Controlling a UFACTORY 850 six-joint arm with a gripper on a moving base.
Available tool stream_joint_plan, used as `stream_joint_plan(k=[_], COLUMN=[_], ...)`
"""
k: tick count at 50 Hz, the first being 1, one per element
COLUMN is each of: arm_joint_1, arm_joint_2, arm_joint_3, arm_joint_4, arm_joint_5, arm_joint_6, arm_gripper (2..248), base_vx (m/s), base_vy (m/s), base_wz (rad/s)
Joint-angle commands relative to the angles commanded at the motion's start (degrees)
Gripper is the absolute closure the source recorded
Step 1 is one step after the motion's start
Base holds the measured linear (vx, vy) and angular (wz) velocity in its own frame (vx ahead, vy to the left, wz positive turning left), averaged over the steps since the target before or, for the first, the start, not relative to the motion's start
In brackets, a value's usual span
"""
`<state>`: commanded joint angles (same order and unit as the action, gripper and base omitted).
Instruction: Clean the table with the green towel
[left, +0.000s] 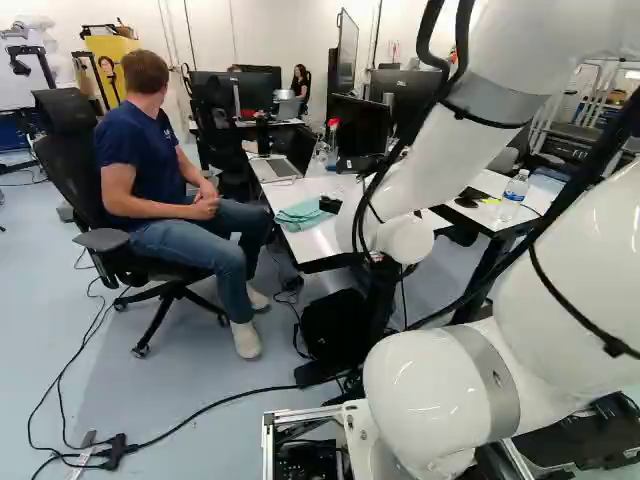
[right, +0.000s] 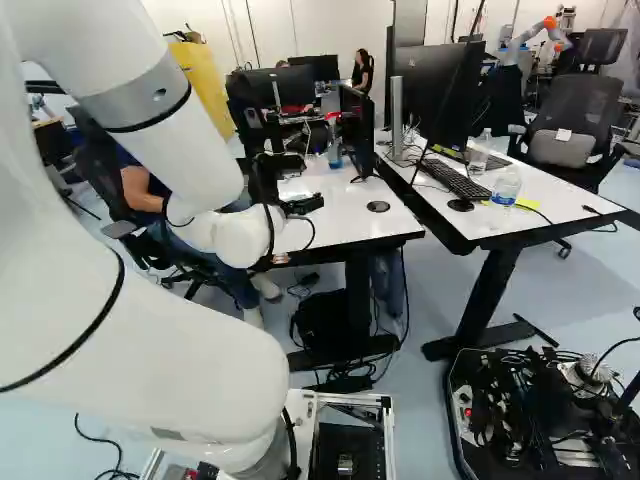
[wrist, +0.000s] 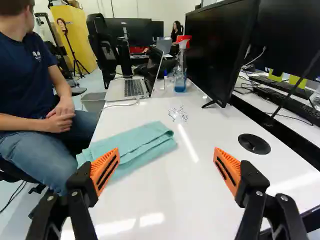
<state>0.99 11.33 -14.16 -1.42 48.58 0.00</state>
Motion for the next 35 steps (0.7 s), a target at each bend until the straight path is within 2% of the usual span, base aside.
stream_joint_plan(k=[21, 35], arm_joint_1=[0.6, 0.9], arm_joint_2=[-3.0, -5.0], arm_joint_3=[-5.7, -9.6], arm_joint_4=[-4.8, -8.9], arm_joint_5=[-4.2, -9.1], arm_joint_6=[0.0, 0.0], arm_gripper=[3, 3], base_vx=[0.0, 0.0], base_vy=[0.0, 0.0], base_wz=[0.0, 0.0])
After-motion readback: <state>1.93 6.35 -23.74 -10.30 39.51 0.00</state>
